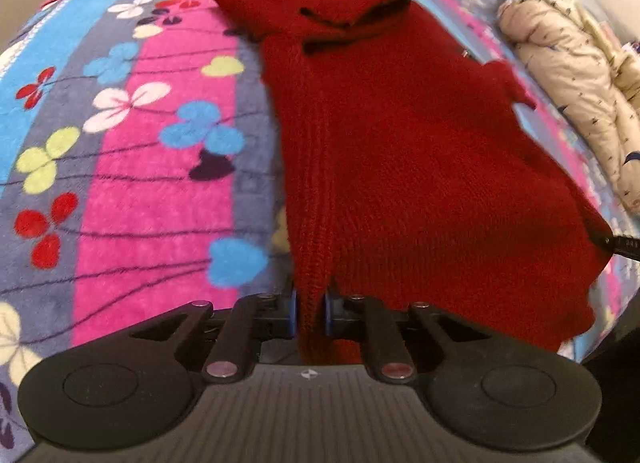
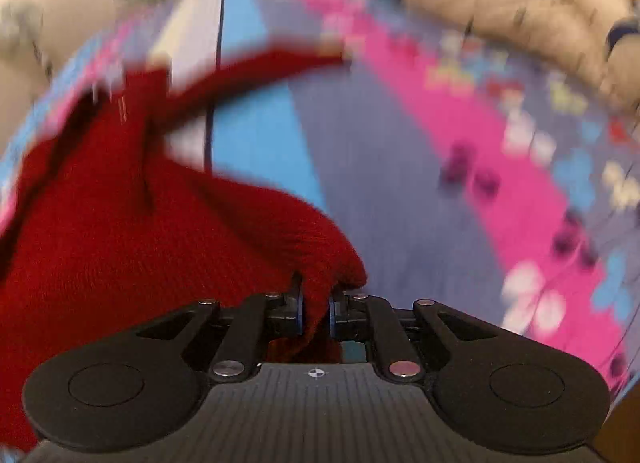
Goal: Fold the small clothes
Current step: 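Grasp the red sweater hem with the left gripper while the right gripper grasps beside it, then open both grippers and lay the lifted sweater flat on the bed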
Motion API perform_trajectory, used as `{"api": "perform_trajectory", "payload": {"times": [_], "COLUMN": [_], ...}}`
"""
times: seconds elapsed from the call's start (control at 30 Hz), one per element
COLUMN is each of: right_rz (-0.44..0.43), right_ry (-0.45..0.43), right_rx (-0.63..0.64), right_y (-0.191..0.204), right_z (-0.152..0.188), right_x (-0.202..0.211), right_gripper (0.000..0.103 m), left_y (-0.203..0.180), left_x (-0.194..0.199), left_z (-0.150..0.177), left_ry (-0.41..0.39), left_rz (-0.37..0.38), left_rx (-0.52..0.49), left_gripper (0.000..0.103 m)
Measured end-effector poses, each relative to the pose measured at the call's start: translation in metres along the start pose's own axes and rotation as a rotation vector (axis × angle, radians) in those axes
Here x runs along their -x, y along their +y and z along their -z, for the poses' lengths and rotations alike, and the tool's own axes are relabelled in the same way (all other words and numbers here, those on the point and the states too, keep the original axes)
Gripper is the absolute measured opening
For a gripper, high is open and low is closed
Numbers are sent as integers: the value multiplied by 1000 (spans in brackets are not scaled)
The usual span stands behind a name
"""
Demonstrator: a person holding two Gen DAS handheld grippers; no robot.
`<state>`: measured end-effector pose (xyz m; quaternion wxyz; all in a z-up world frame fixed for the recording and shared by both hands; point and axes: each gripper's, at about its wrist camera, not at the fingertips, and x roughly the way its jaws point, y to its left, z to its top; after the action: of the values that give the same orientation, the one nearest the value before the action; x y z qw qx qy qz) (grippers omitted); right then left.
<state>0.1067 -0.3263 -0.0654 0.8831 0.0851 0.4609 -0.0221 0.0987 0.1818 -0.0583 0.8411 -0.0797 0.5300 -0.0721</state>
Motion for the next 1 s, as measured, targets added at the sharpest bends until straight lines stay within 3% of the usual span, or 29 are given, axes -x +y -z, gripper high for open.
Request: {"api": "perform_trajectory", "payload": {"times": [0.1, 0.13, 0.17, 0.2, 0.23, 0.27, 0.5, 0.63, 0.77, 0.9, 0.97, 1.0], "right_rz": [-1, -13, -23, -34, -44, -53, 14, 50, 31, 51, 49, 46], "right_ry": [33, 25, 5, -21, -46, -72, -153, -188, -308, -277, -285, -299], "right_rx": [158, 172, 175, 168, 156, 143, 189, 185, 108, 113, 103, 98], "right_y": [11, 14, 13, 11, 8, 7, 25, 29, 25, 27, 27, 27], "right_z": [12, 14, 16, 15, 14, 11, -9, -17, -26, -28, -27, -27], "right_x": [-3, 1, 5, 10, 15, 17, -1, -9, 6, -1, 1, 4], "right_gripper": [14, 14, 21, 37, 45, 53, 54, 53, 50, 50, 50, 50], "left_y": [0, 1, 2, 2, 3, 4, -1, -6, -14, -12, -9, -7], "left_x": [6, 9, 13, 16, 18, 20, 5, -6, -11, -13, -14, -15], "left_z": [0, -2, -3, -3, -3, -5, -14, -18, -17, -17, -16, -16], "left_ry": [-28, -48, -72, -91, -106, -113, -104, -99, -102, -102, -100, -90], "left_rz": [0, 5, 14, 18, 15, 6, -34, -47, -70, -96, -108, -110], "left_rx": [20, 23, 27, 31, 37, 42, 63, 48, -5, -5, 2, 5], "left_gripper": [18, 28, 36, 50, 58, 58, 65, 65, 65, 65, 54, 28]}}
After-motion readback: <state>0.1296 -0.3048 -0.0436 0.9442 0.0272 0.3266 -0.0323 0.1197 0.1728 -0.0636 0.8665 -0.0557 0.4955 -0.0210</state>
